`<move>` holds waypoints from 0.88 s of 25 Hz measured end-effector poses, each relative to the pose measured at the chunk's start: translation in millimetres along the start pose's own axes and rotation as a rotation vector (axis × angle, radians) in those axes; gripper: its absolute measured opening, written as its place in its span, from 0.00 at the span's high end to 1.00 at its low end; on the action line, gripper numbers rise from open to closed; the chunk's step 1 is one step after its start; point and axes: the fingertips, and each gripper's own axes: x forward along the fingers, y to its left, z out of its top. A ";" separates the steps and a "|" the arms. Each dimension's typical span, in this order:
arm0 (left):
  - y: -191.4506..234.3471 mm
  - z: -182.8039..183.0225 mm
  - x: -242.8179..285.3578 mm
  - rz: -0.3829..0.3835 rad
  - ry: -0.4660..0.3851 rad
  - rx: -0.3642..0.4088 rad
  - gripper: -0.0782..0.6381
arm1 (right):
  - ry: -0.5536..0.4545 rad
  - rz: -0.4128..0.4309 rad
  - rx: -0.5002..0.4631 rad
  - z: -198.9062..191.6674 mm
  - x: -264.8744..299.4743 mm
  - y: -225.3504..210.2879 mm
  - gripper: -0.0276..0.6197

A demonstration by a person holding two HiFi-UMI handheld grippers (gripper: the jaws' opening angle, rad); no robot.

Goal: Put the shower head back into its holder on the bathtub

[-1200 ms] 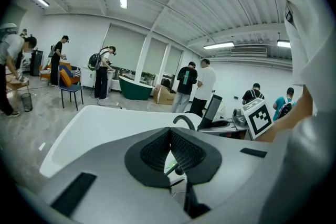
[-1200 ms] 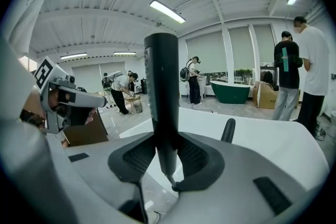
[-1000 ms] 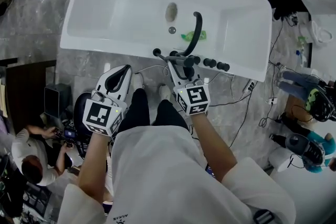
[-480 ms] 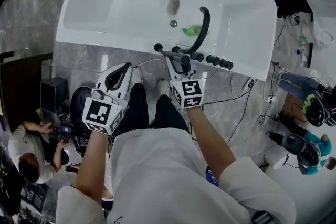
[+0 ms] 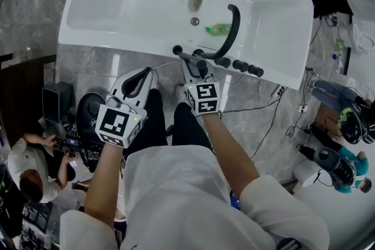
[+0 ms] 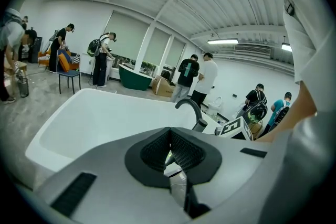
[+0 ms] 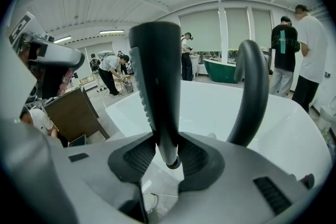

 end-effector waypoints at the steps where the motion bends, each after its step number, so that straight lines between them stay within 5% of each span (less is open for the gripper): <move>1: -0.2 -2.0 1.3 -0.002 0.005 -0.002 0.88 | 0.006 -0.002 0.006 -3.6 2.9 -0.9 0.74; 22: 7.4 -20.5 5.4 0.012 0.037 -0.027 0.88 | 0.080 -0.024 0.010 -39.6 44.0 -10.5 0.74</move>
